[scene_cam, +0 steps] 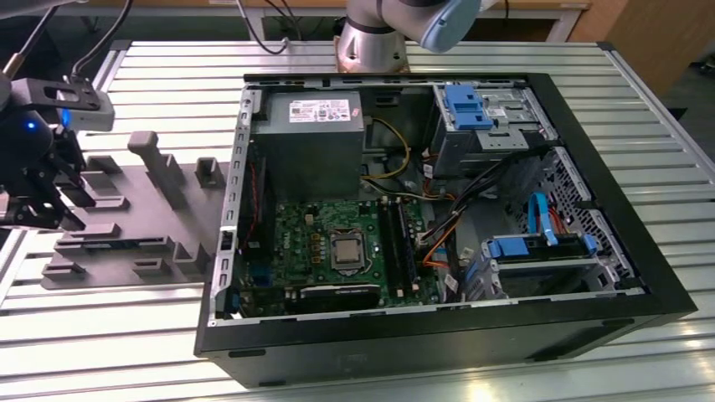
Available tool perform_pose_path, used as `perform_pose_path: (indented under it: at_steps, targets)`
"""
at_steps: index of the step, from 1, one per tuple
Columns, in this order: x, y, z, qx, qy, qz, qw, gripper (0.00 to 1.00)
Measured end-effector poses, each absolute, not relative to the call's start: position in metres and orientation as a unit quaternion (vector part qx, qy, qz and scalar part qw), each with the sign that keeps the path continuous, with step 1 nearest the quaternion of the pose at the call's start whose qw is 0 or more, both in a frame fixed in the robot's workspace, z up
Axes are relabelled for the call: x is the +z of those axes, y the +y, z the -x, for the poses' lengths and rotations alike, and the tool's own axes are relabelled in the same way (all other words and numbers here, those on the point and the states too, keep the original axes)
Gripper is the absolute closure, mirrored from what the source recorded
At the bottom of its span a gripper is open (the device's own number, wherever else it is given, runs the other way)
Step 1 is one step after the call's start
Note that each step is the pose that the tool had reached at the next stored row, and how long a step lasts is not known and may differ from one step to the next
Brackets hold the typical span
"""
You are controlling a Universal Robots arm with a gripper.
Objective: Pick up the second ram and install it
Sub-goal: 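Pick up the second ram and move it above second insertion slot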
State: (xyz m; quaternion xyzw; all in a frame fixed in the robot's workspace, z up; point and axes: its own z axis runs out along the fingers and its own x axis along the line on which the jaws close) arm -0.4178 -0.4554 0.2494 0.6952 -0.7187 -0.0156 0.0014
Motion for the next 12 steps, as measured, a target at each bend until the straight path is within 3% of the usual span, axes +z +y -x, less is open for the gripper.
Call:
perform_pose_path:
  at_steps: [12]
  targets:
    - [0.237, -0.456, 0.418, -0.015, -0.719, -0.695, 0.001, 0.58]
